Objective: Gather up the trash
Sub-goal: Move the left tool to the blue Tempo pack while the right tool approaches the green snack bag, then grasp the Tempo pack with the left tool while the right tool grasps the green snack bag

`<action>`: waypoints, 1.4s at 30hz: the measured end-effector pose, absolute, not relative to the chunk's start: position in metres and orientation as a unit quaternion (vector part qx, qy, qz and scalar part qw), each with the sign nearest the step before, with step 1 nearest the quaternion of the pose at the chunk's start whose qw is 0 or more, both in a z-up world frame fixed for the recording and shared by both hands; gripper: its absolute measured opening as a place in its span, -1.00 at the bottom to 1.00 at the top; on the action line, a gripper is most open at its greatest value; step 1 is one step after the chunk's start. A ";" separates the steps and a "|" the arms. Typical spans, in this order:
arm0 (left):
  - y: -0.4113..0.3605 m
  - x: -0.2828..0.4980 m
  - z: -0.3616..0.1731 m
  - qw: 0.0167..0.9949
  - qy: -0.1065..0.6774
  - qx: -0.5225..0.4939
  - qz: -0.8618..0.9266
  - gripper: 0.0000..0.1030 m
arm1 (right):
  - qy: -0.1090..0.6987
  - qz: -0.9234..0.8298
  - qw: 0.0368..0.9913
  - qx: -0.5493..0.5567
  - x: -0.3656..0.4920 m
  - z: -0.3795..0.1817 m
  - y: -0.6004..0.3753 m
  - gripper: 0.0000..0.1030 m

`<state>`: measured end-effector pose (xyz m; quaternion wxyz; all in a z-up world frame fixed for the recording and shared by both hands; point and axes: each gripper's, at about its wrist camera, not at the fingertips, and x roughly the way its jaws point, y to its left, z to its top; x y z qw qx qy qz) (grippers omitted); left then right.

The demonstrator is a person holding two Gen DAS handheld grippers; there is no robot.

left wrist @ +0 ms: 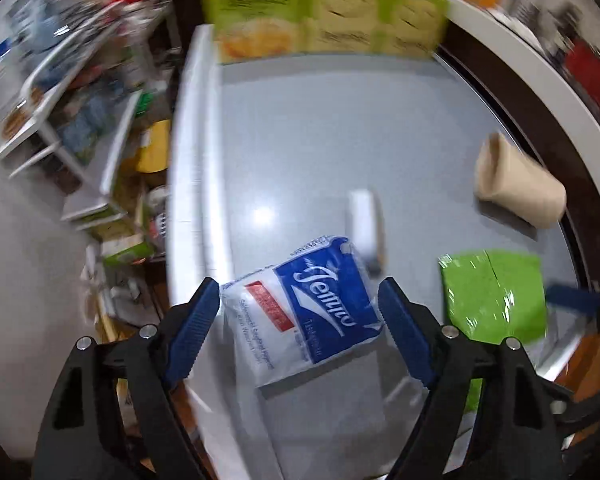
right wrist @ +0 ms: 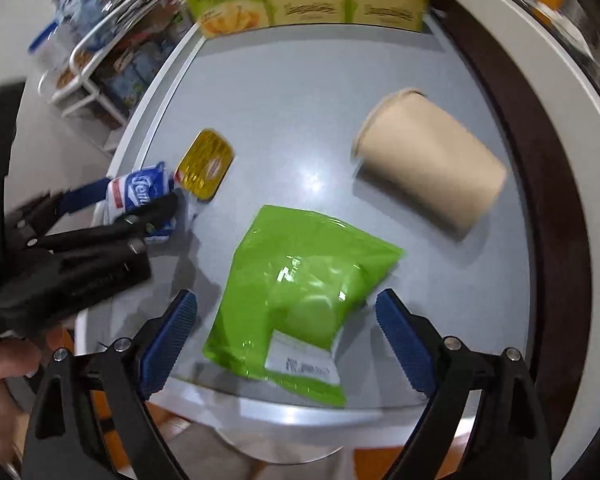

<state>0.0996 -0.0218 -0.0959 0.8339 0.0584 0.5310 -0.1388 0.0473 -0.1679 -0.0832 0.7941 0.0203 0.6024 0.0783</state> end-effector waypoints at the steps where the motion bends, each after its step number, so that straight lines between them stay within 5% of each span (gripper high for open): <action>1: -0.025 0.098 -0.098 0.831 0.531 0.069 -0.151 0.60 | 0.606 0.085 0.791 -0.016 0.049 -0.089 -0.162 0.70; 5: -0.023 0.087 -0.088 0.838 0.517 0.080 -0.157 0.60 | 0.611 0.076 0.788 -0.026 0.050 -0.092 -0.176 0.55; 12: -0.002 0.081 -0.079 0.837 0.527 0.000 -0.149 0.64 | 0.615 0.051 0.785 0.054 0.048 -0.091 -0.197 0.74; 30: -0.025 0.082 -0.109 0.827 0.542 0.084 -0.126 0.64 | 0.623 0.032 0.782 0.002 0.053 -0.112 -0.176 0.74; 33: -0.024 0.083 -0.108 0.829 0.538 0.077 -0.129 0.48 | 0.612 0.026 0.791 -0.007 0.051 -0.108 -0.177 0.40; 37: -0.021 0.084 -0.105 0.830 0.539 0.067 -0.128 0.13 | 0.609 0.037 0.792 0.006 0.048 -0.106 -0.180 0.29; 42: -0.009 0.078 -0.102 0.827 0.546 0.022 -0.135 0.10 | 0.609 0.046 0.791 0.040 0.040 -0.104 -0.189 0.27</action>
